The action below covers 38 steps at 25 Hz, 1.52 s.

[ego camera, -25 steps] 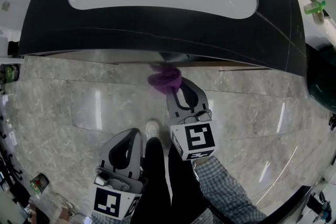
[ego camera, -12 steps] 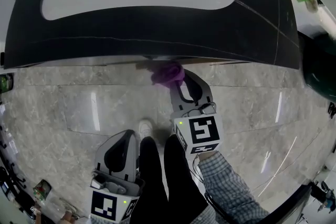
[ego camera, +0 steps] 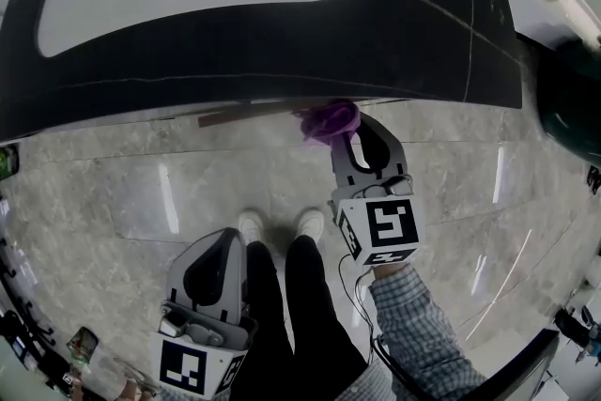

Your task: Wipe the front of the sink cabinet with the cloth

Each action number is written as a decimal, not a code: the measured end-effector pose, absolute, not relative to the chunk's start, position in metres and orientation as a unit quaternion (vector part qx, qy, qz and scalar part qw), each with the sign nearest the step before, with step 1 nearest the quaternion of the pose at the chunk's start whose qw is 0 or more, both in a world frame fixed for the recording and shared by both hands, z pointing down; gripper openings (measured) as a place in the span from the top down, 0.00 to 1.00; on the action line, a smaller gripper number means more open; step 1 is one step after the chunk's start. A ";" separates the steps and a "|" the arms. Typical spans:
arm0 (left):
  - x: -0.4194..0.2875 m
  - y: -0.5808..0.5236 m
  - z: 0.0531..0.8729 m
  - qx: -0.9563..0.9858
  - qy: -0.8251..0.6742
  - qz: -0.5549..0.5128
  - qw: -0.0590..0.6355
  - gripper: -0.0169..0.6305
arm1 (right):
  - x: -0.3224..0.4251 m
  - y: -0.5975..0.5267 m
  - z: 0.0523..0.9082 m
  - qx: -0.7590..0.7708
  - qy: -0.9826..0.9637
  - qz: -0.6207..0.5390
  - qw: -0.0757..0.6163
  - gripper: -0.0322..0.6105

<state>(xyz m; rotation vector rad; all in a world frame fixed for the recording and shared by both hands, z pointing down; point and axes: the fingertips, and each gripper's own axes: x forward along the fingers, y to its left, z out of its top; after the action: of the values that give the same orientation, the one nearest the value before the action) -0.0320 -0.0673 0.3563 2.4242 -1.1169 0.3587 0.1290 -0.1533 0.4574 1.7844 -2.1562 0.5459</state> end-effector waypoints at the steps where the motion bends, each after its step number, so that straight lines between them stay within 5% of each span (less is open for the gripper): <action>1: -0.029 -0.067 0.357 0.878 -0.402 0.132 0.222 0.96 | 0.137 -0.153 0.458 0.624 -0.744 0.192 0.143 0.83; 28: 0.015 -0.073 0.387 0.885 -0.379 0.154 0.224 0.96 | 0.309 -0.138 0.498 0.726 -0.648 0.164 0.161 0.83; 38: 0.000 -0.070 0.399 0.880 -0.384 0.157 0.232 0.96 | 0.315 -0.135 0.527 0.737 -0.633 0.183 0.151 0.83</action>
<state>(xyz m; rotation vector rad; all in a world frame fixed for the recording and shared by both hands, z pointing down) -0.0001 -0.0702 0.3987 2.4177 -1.0566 0.4316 0.3155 -0.1351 0.5268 2.1171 -1.8165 0.5241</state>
